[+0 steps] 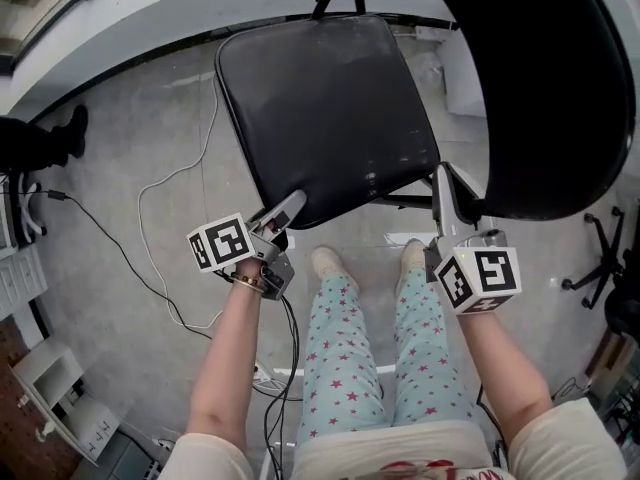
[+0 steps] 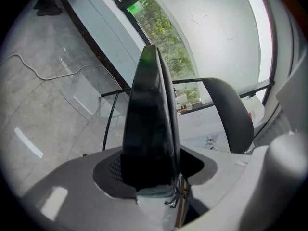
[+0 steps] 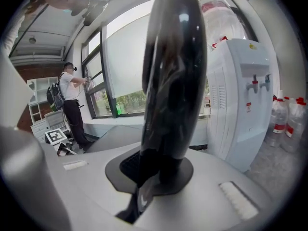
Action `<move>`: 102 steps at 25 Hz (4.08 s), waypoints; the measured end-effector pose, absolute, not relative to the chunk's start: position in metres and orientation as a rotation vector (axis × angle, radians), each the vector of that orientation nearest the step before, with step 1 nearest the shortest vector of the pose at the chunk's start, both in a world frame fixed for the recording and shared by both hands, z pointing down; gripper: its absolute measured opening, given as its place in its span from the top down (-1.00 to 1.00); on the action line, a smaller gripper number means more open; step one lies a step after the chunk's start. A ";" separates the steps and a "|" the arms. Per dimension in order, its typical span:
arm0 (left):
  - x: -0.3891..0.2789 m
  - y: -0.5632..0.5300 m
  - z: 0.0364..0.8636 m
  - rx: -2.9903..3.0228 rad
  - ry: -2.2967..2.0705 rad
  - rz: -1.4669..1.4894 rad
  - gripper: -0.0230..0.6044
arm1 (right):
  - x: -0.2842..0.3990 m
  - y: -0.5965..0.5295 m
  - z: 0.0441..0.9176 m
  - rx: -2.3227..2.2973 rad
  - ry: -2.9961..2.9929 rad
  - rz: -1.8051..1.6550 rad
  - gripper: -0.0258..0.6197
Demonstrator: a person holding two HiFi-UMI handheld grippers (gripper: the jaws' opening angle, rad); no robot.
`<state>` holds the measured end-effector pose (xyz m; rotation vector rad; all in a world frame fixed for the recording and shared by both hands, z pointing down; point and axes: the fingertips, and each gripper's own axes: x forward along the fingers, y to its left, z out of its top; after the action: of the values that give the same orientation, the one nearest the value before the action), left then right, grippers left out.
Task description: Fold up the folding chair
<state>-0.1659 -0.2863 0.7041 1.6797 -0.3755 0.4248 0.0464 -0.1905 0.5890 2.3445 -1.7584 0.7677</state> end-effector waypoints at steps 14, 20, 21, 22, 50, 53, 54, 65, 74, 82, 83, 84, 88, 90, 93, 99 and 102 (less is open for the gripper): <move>-0.127 -0.279 0.646 1.686 -0.514 0.559 0.11 | 0.051 -0.194 0.558 2.341 -1.727 0.631 0.85; -0.097 -0.268 0.625 1.704 -0.564 0.613 0.13 | 0.074 -0.185 0.549 2.373 -1.709 0.612 0.86; -0.091 -0.265 0.622 1.705 -0.576 0.624 0.13 | 0.078 -0.182 0.549 2.365 -1.718 0.617 0.87; -0.085 -0.262 0.619 1.708 -0.586 0.635 0.13 | 0.082 -0.179 0.548 2.358 -1.726 0.617 0.86; 0.034 -0.232 0.560 1.800 -0.683 0.767 0.26 | 0.174 -0.161 0.474 2.316 -1.957 0.860 -0.34; 0.040 -0.230 0.559 1.798 -0.680 0.769 0.26 | 0.183 -0.158 0.462 2.264 -1.999 0.831 -0.33; 0.042 -0.230 0.559 1.798 -0.681 0.770 0.26 | 0.186 -0.157 0.462 2.246 -2.002 0.844 -0.34; 0.053 -0.224 0.564 1.776 -0.689 0.756 0.26 | 0.256 -0.155 0.385 2.429 -2.090 0.758 -0.15; 0.056 -0.222 0.565 1.772 -0.700 0.767 0.26 | 0.285 -0.173 0.333 2.227 -2.184 0.792 -0.08; 0.058 -0.222 0.564 1.778 -0.708 0.766 0.26 | 0.308 -0.191 0.327 2.023 -2.114 0.920 0.04; 0.059 -0.222 0.564 1.776 -0.710 0.766 0.26 | 0.311 -0.192 0.327 2.015 -2.093 0.933 0.14; 0.060 -0.222 0.565 1.773 -0.712 0.768 0.26 | 0.315 -0.194 0.328 2.017 -2.077 0.958 0.23; 0.068 -0.219 0.563 1.758 -0.732 0.800 0.26 | 0.316 -0.196 0.325 2.095 -2.075 1.025 0.56; 0.077 -0.218 0.560 1.760 -0.753 0.824 0.26 | 0.314 -0.197 0.320 2.134 -2.090 1.005 0.60; 0.094 -0.214 0.555 1.765 -0.784 0.861 0.26 | 0.323 -0.195 0.320 2.158 -2.062 0.982 0.61; 0.129 -0.205 0.543 1.780 -0.836 0.930 0.26 | 0.333 -0.192 0.314 2.154 -2.052 0.967 0.62; 0.155 -0.198 0.535 1.805 -0.817 0.955 0.29 | 0.337 -0.191 0.309 2.155 -2.038 0.945 0.62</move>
<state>0.1553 -0.1976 0.5351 1.8047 -0.8171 0.9549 0.3368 -0.1909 0.3086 2.1550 -2.0377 0.9447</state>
